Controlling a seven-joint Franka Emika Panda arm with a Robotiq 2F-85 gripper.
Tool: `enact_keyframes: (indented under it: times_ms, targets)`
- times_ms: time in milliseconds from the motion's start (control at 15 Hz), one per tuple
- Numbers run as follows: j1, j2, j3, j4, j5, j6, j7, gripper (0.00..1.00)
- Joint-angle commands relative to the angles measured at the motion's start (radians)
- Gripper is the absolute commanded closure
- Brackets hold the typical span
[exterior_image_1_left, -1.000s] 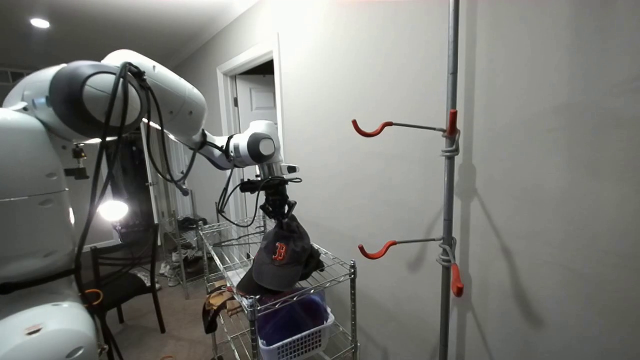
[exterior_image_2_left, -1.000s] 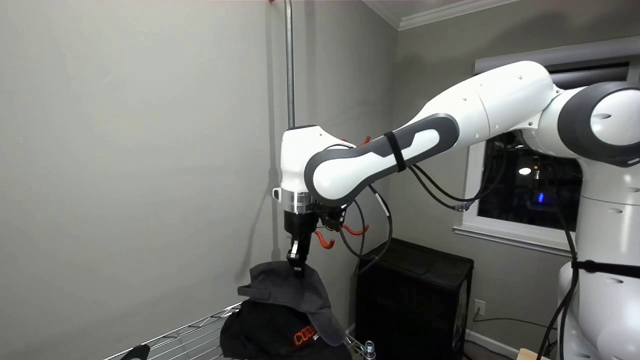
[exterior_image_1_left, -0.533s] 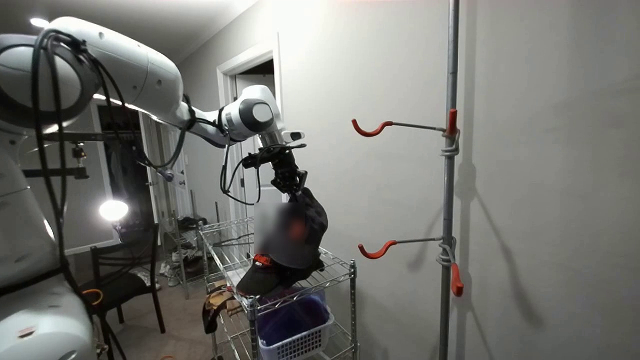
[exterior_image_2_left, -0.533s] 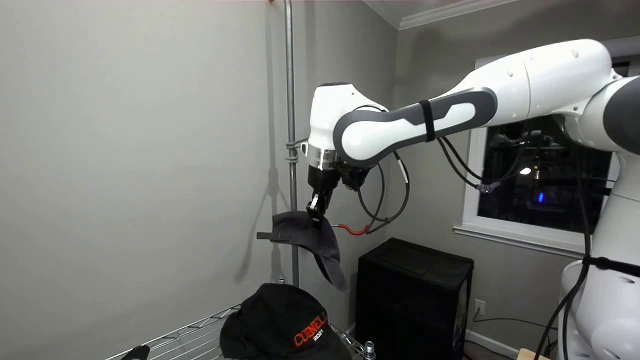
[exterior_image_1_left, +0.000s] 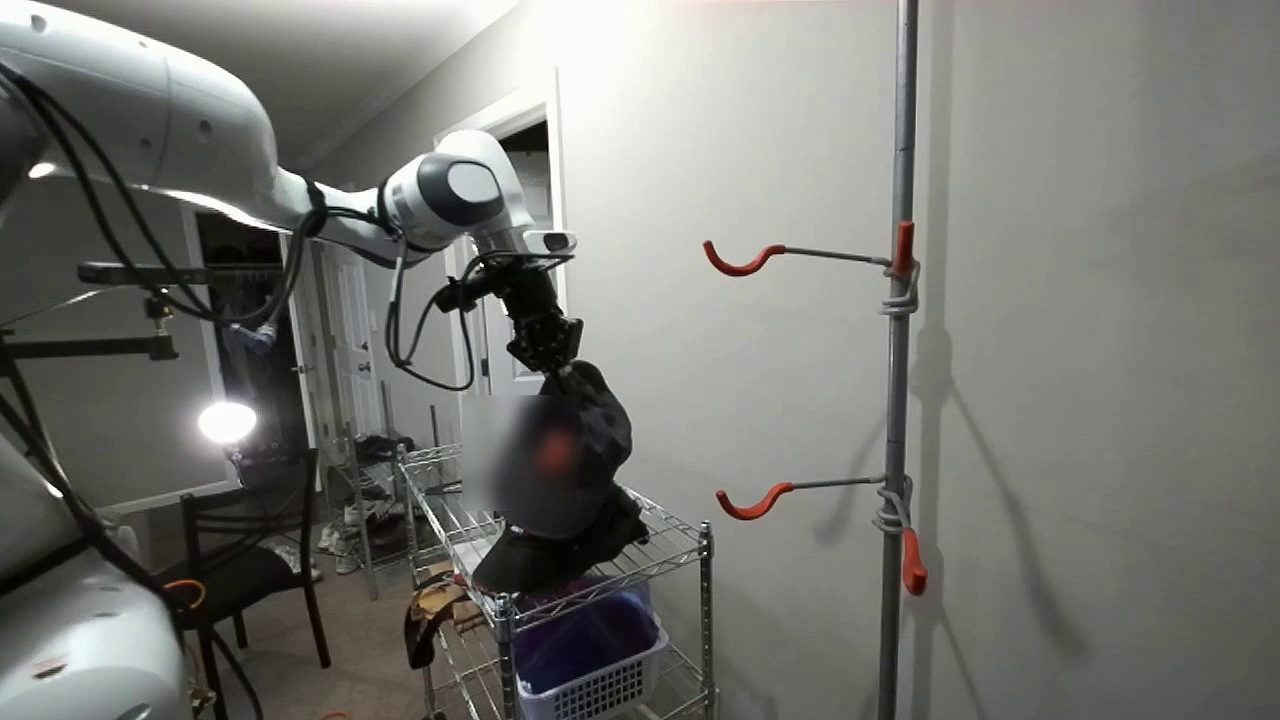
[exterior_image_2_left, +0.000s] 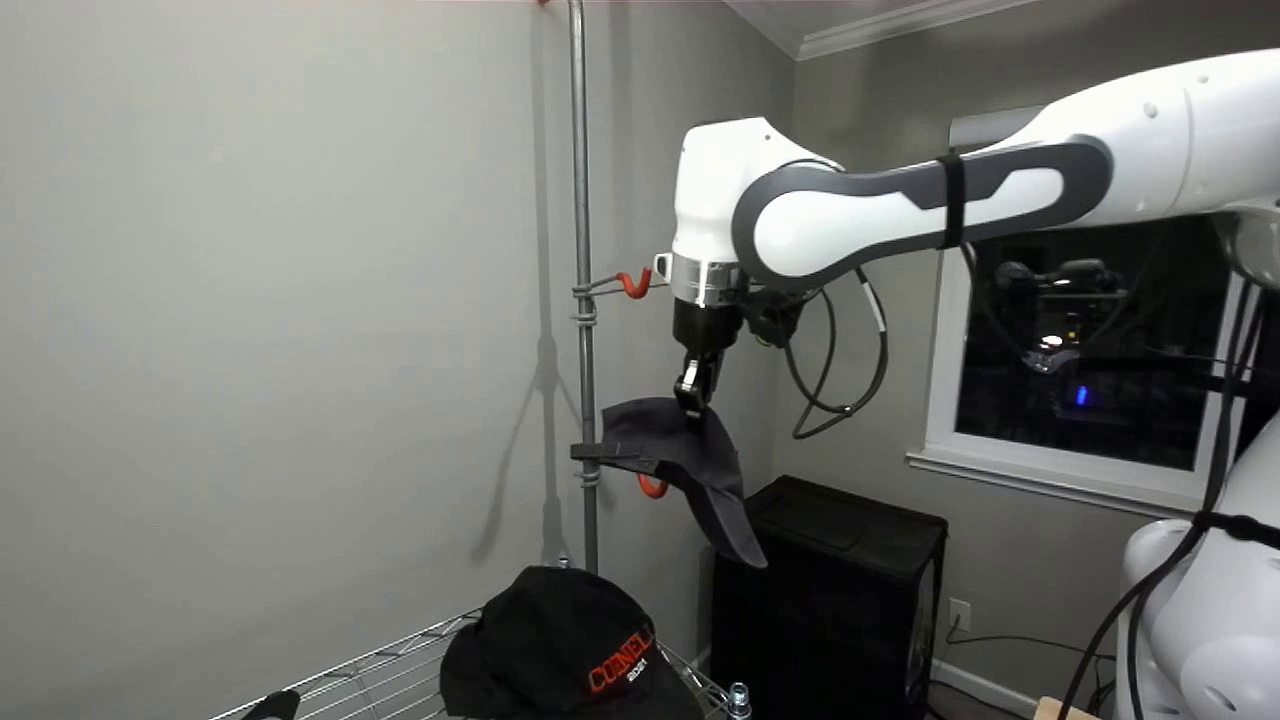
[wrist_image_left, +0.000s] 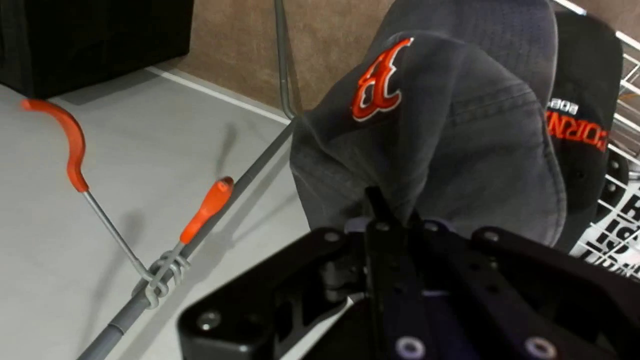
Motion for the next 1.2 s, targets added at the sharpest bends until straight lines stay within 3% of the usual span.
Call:
enact_keyframes:
  times_ms: [0, 200, 400, 867, 1133]
  targets:
    - [-0.017, -0.235, -0.002, -0.139, -0.018, -0.144, -0.001, 0.99]
    - [-0.066, -0.37, -0.03, -0.226, -0.05, -0.26, 0.046, 0.99]
    - [-0.139, -0.417, -0.071, -0.305, -0.108, -0.277, 0.085, 0.99]
    - [-0.281, -0.259, -0.183, -0.352, -0.204, -0.036, 0.124, 0.99]
    - [-0.355, -0.163, -0.195, -0.309, -0.276, 0.076, 0.185, 0.99]
